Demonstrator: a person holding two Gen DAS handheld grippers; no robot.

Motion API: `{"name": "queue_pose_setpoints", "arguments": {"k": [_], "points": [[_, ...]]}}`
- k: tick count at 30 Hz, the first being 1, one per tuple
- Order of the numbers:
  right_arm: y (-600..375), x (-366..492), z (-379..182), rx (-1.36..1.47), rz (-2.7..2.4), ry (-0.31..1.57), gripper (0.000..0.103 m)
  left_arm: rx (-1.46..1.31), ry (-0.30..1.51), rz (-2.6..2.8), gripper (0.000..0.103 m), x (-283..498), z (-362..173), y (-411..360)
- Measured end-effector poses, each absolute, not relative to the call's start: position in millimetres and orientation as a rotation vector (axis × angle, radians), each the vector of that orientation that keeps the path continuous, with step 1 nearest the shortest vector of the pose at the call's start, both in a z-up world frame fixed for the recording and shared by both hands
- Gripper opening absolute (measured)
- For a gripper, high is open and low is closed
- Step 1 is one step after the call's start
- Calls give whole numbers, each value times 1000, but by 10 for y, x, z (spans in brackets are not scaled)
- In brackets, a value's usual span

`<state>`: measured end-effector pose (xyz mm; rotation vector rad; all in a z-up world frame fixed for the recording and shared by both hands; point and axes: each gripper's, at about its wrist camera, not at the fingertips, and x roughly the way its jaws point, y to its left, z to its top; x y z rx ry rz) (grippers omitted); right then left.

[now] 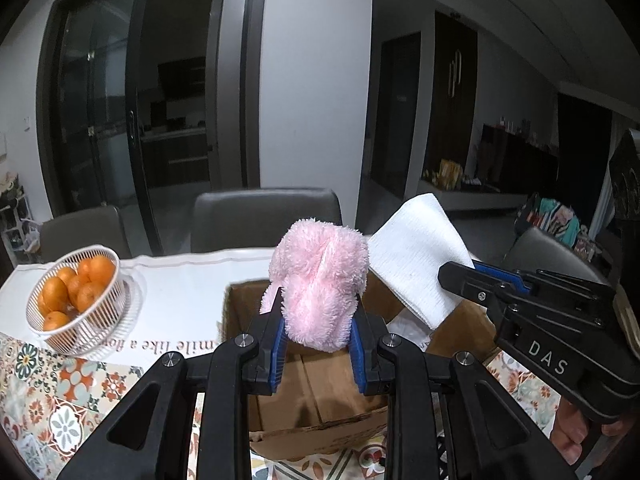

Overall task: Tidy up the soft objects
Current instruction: 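Open the left tool and right tool to drop both items into the box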

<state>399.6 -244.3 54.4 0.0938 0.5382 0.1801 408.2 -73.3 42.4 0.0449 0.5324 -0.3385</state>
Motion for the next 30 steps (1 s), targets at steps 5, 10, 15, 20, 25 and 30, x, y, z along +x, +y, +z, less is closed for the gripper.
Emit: {"name": "queue_pose_setpoints", "arguments": {"k": [5,10,15,20,25,30], "points": [[-2514,4133,302,109,180,611,10,58,597,-345,28,4181,179,-810],[-2528,4219,119,100,176,674,10,54,644,-351,36,4252,35,-846],[-2540,4249,57,96,178,706,26,50,653,-359,56,4257,12,-857],[-2574,4181,89,92,140,685,41,64,641,-348,64,4202,69,-851],[-2603,4014,207,89,110,652,44,79,586,-329,70,3965,180,-837],[-2590,3749,345,62,82,603,51,72,550,-320,71,3709,305,-784]]}}
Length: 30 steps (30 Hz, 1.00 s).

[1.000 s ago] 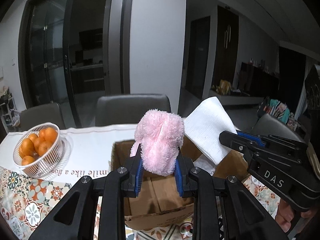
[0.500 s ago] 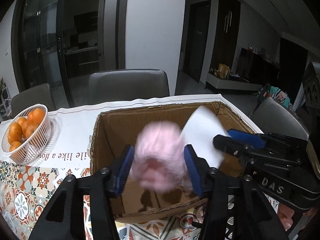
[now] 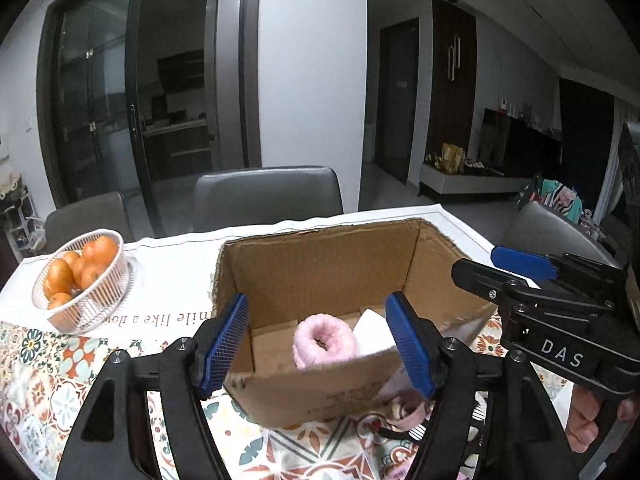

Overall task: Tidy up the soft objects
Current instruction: 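Open the left tool and right tool to drop both items into the box, then move both tools back down toward the remaining soft items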

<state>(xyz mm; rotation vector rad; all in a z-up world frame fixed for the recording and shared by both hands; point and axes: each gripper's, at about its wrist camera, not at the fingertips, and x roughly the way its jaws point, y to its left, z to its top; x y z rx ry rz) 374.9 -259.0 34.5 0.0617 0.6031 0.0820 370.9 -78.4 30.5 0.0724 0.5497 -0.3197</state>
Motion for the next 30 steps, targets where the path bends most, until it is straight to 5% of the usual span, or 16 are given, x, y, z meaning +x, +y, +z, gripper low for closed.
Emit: {"name": "queue_pose_setpoints", "arguments": {"k": [30], "points": [[-2249,2370,396,79,80,582,61,116,515,-318,74,2347,221,-372]]}}
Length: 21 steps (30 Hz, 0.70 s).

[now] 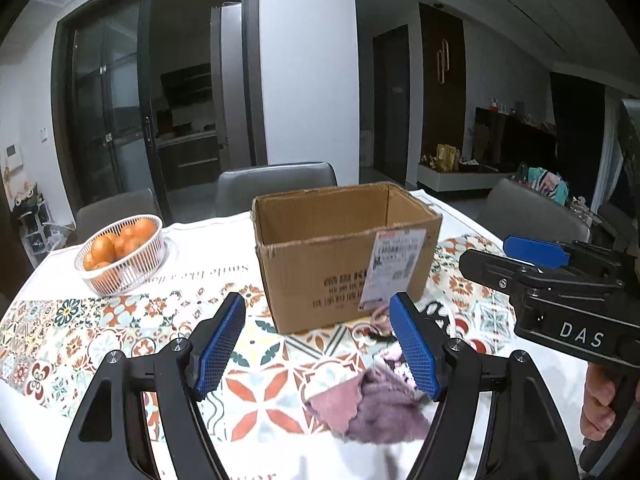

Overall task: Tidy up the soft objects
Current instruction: 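Move both tools back down toward the remaining soft items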

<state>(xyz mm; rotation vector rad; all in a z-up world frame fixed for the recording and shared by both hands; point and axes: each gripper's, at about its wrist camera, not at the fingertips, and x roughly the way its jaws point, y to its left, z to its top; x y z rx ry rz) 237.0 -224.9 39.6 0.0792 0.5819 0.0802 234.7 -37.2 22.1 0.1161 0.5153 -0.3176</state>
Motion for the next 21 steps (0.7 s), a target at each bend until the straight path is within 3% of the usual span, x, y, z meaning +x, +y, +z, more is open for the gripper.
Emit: {"name": "queue_pose_setpoints", "arguments": {"k": [21], "points": [[-2096,2120,-181,63,92,732,64,168,639,-401,74,2076,-408,-321]]}}
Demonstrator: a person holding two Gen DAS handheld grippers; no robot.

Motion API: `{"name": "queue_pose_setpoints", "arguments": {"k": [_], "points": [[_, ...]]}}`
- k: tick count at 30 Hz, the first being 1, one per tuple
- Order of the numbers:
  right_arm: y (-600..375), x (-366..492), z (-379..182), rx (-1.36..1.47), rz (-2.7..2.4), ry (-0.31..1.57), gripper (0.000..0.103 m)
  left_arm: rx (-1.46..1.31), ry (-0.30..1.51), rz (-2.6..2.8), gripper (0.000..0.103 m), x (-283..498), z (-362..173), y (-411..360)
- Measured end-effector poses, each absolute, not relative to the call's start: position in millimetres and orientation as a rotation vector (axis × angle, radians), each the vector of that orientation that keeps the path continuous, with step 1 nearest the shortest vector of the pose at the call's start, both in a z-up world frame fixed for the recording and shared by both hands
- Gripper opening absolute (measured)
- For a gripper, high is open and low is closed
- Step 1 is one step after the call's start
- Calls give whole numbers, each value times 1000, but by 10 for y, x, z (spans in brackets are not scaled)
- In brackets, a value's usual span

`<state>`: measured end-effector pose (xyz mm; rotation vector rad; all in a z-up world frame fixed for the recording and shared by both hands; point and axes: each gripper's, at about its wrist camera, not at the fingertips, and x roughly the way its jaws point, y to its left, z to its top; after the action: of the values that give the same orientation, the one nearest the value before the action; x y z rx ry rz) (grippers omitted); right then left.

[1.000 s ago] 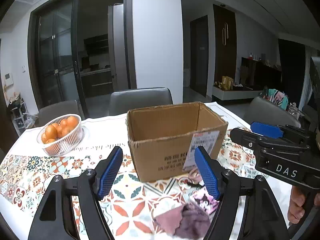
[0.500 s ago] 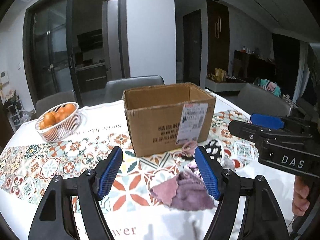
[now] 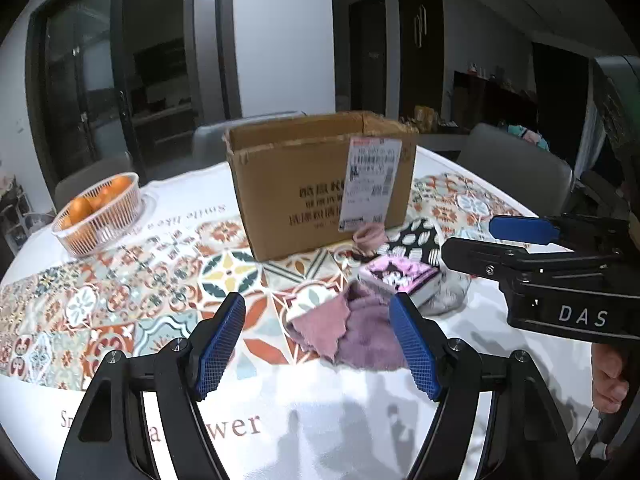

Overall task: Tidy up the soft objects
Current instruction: 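Move both tools back down toward the remaining soft items, then grasp the mauve towel with the left tool while the right tool grasps the Kuromi tissue pack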

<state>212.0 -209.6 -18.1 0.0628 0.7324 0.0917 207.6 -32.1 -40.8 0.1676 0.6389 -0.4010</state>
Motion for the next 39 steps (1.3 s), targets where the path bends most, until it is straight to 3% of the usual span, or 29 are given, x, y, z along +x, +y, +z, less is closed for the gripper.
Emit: {"name": "queue_pose_setpoints", "arguments": {"k": [20,39], "points": [[-2166,2457,-787,94,114,902,64,209,796,-499,74,2520,-1066,-574],[-2176,2712,-1058,138,144,964,64,174,872,-504,70,2792,-1342,-681]]}}
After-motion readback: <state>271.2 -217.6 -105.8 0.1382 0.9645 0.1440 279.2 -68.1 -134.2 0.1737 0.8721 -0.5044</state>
